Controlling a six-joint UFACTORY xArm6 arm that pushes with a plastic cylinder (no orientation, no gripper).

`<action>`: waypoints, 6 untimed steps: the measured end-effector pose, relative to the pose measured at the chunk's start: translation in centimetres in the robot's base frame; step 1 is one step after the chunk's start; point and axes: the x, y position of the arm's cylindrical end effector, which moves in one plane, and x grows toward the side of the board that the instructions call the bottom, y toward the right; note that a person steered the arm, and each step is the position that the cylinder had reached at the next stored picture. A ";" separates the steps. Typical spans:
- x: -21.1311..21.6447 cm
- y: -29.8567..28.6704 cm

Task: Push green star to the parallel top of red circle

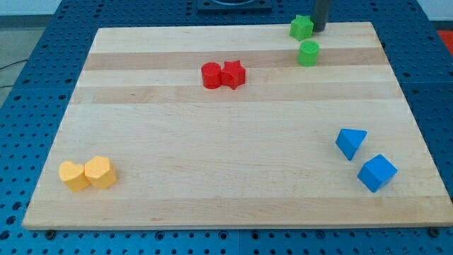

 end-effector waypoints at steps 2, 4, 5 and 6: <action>3.2 -10.1; 2.6 -6.8; -1.2 -7.9; -1.2 -12.2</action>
